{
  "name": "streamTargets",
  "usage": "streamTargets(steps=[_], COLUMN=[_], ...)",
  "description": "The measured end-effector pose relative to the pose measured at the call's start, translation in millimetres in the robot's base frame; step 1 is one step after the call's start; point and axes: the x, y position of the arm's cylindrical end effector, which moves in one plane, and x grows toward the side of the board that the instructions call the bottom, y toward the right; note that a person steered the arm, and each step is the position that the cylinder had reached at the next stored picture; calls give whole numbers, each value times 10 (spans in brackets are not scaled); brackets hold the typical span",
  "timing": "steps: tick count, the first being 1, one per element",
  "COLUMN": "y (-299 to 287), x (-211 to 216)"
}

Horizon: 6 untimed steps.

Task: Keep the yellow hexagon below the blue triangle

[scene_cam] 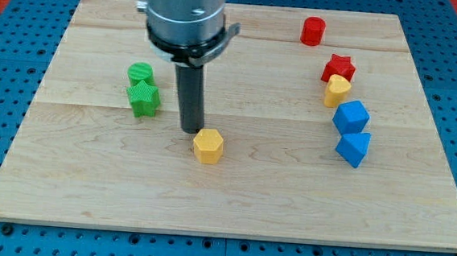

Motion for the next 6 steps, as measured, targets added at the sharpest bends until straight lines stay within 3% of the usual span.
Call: streamTargets(steps=[1,3,4,5,6], y=[-92,1247,1570,1308,1777], x=[167,365,454,559,642])
